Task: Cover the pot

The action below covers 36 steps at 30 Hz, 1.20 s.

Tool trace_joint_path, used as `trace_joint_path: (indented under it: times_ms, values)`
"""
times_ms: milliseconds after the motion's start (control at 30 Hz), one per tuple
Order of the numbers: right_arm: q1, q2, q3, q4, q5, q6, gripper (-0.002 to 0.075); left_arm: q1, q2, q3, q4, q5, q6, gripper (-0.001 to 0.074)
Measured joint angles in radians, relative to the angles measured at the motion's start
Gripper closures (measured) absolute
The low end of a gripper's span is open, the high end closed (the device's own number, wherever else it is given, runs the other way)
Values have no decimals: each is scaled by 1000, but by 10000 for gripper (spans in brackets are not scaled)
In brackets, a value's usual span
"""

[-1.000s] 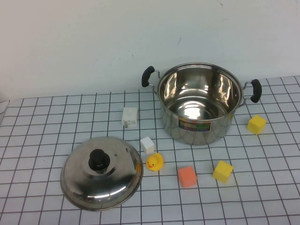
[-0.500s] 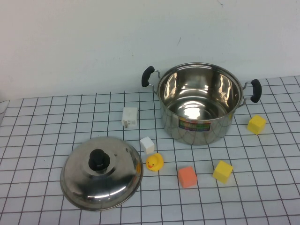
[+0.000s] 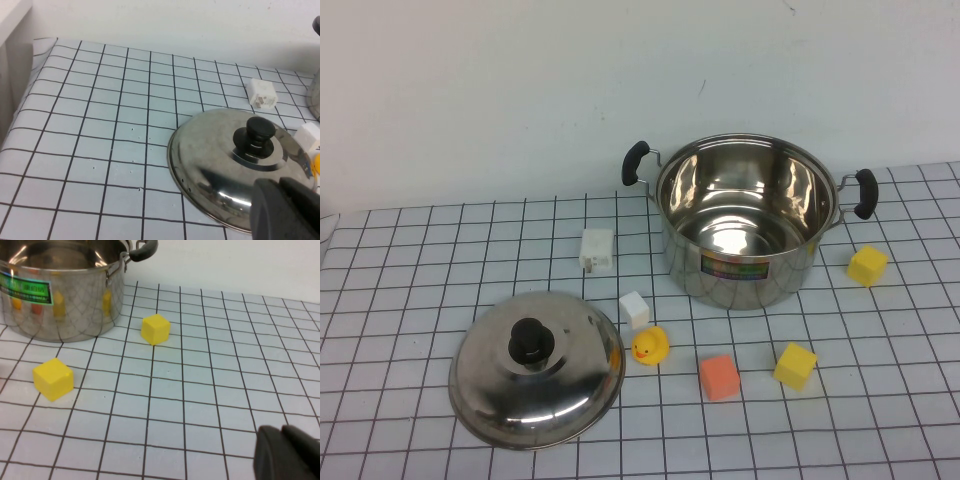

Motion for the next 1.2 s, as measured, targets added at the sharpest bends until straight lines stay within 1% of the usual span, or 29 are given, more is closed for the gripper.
trace_joint_path:
  times_ms: [133, 300, 367, 567, 733, 833, 1000, 1100, 1200]
  values:
    - [0, 0, 0, 0, 0, 0, 717, 0, 0, 0, -4, -13, 0, 737]
    - [0, 0, 0, 0, 0, 0, 717, 0, 0, 5, -6, -101, 0, 736]
    - [0, 0, 0, 0, 0, 0, 717, 0, 0, 5, -8, -189, 0, 737]
    - [0, 0, 0, 0, 0, 0, 717, 0, 0, 5, -33, -536, 0, 736]
    - [0, 0, 0, 0, 0, 0, 717, 0, 0, 5, -46, -774, 0, 736]
    - [0, 0, 0, 0, 0, 0, 717, 0, -2, 5, -56, -871, 0, 736]
    - [0, 0, 0, 0, 0, 0, 717, 0, -3, 5, -56, -921, -81, 736]
    - [0, 0, 0, 0, 0, 0, 717, 0, -3, 5, -56, -920, -179, 736]
    - [0, 0, 0, 0, 0, 0, 717, 0, -3, 3, -56, -833, -259, 736]
